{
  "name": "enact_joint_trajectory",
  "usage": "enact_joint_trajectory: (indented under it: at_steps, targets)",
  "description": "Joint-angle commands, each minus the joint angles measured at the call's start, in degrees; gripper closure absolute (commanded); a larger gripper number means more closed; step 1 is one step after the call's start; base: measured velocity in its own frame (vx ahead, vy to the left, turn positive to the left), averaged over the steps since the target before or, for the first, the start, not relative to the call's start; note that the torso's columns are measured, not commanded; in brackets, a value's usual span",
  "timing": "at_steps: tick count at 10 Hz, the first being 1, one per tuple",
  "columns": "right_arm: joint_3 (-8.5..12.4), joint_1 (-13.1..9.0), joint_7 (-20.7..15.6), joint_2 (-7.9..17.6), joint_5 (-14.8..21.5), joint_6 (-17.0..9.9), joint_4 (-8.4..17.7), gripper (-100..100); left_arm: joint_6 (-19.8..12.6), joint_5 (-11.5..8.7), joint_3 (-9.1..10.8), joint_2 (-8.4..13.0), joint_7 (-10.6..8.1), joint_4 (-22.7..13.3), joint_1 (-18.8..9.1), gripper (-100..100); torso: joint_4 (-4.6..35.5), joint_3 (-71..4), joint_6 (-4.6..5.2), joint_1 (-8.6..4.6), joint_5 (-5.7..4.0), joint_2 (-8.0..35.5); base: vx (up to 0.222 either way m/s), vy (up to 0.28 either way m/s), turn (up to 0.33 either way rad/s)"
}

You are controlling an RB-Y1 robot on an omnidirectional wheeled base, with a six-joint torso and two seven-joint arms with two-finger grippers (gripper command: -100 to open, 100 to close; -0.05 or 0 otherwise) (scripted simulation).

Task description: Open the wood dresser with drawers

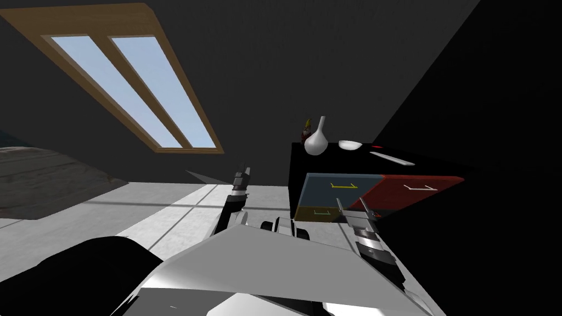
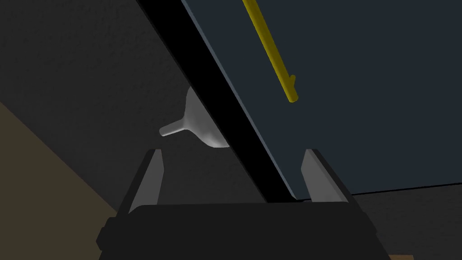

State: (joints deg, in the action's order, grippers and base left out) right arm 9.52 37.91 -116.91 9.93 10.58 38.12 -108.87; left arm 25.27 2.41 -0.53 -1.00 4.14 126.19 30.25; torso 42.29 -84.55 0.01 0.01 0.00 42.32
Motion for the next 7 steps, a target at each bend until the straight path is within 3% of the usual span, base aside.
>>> enact_joint_trajectory:
  at_steps: [1,7]
  targets:
    - [0.2,0.1,-4.3,0.2,0.5,0.2,1.0,-100,0.0,0.0,0.00,0.0,0.00,0.0,0.0,0,0.0,0.0,-0.03,-0.03,-0.01,0.0,0.035,-0.026,0.077]
    - [0.8,0.5,-14.2,0.9,1.7,0.7,3.5,-100,0.0,0.0,0.00,0.0,0.00,0.0,0.0,0,0.0,0.0,-0.02,0.00,0.00,0.0,0.039,-0.029,0.068]
